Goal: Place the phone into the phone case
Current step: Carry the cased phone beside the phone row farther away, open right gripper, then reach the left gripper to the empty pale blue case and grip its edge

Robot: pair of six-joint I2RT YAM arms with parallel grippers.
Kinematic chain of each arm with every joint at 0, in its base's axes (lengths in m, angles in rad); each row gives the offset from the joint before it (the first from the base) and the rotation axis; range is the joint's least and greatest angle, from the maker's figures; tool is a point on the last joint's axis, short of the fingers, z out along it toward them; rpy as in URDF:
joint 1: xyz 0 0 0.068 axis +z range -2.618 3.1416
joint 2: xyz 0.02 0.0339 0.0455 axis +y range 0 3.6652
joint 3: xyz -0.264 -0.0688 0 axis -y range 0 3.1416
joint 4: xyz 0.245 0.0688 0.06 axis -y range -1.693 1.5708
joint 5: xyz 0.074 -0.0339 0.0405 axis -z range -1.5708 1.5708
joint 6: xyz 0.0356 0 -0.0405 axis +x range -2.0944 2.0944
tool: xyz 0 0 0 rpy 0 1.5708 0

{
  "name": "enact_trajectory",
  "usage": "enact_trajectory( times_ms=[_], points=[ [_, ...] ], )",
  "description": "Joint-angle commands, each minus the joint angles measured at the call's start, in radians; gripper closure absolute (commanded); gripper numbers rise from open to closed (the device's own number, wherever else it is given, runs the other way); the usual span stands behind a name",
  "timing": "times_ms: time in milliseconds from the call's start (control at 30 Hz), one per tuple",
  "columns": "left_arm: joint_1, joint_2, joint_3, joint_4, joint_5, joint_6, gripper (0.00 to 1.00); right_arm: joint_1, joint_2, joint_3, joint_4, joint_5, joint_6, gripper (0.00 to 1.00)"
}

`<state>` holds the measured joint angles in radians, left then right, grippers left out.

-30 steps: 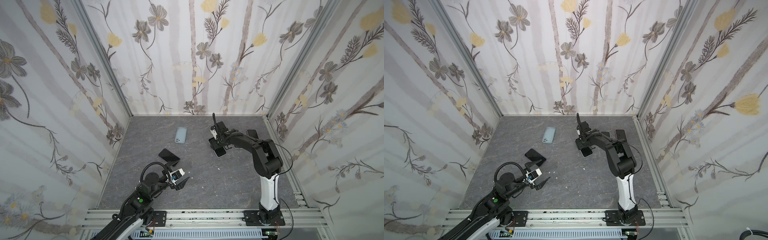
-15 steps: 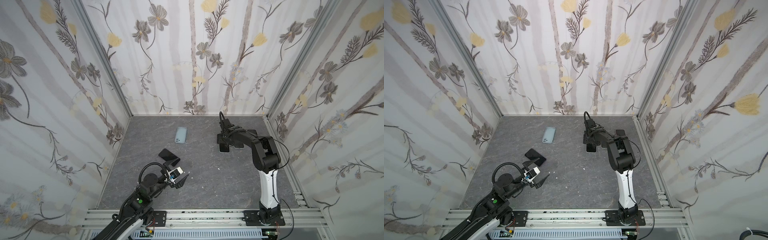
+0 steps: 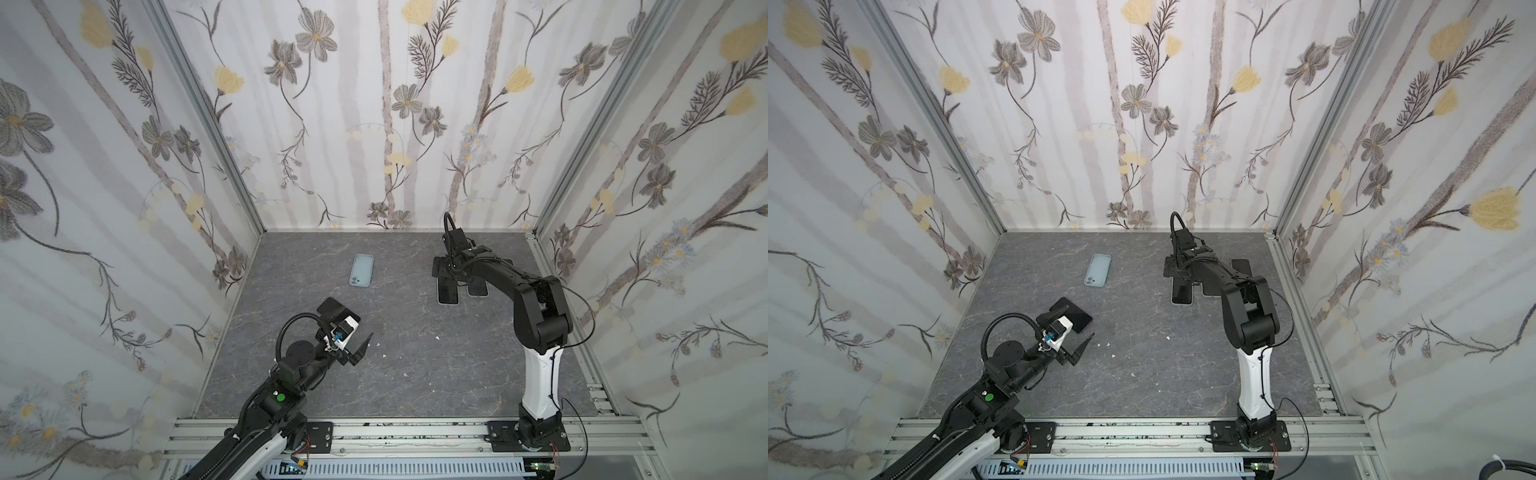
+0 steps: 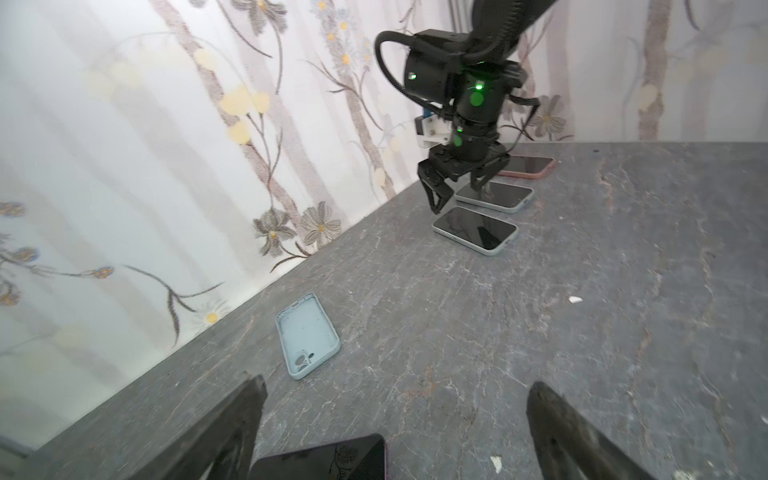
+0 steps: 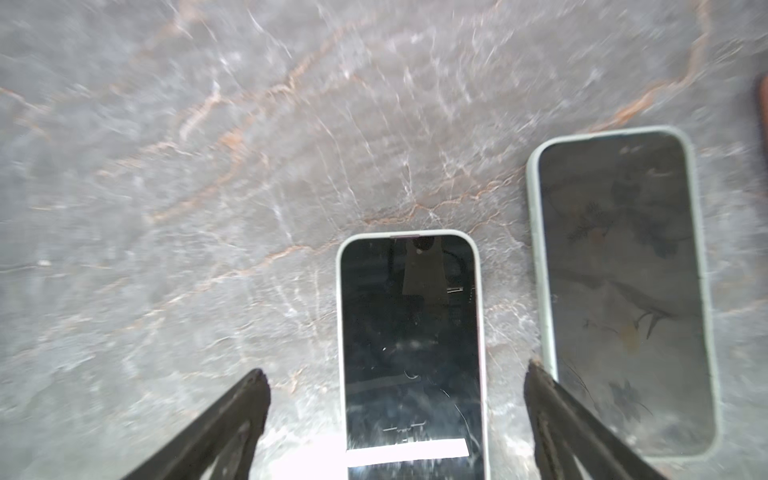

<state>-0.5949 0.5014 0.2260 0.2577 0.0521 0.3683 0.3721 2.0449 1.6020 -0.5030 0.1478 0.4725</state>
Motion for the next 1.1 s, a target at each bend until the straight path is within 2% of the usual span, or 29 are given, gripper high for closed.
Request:
enact_trajectory(
  times_ms=[0,233,400,500,600,733,867,1067],
  points=[
    [0.019,0.077,0.070,0.013,-0.093,-0.100,0.00,0.002,-0.081,-0.044,-0.003,0.011,-0.018,0.07],
    [0.113,0.459,0.387,-0.140,-0.163,-0.292,0.00,0.009,-0.257,-0.163,0.049,-0.056,-0.096,0.10],
    [0.185,0.714,0.556,-0.165,-0.083,-0.426,0.00,0.019,-0.314,-0.134,0.016,-0.076,-0.151,0.10],
    [0.204,0.805,0.599,-0.129,0.008,-0.452,0.00,0.020,-0.334,-0.108,0.005,-0.121,-0.155,0.15],
    [0.208,0.877,0.622,-0.098,0.023,-0.500,0.00,0.025,-0.320,-0.036,-0.049,-0.163,-0.131,0.17],
    [0.209,1.011,0.752,-0.207,0.027,-0.572,0.00,0.070,-0.311,0.046,-0.100,-0.180,-0.084,0.18],
    [0.207,1.150,0.935,-0.390,0.069,-0.586,0.05,0.149,-0.333,0.056,-0.105,-0.183,-0.041,0.18],
    [0.210,1.210,1.056,-0.496,0.078,-0.564,0.12,0.203,-0.346,0.056,-0.135,-0.177,-0.018,0.18]
  ],
)
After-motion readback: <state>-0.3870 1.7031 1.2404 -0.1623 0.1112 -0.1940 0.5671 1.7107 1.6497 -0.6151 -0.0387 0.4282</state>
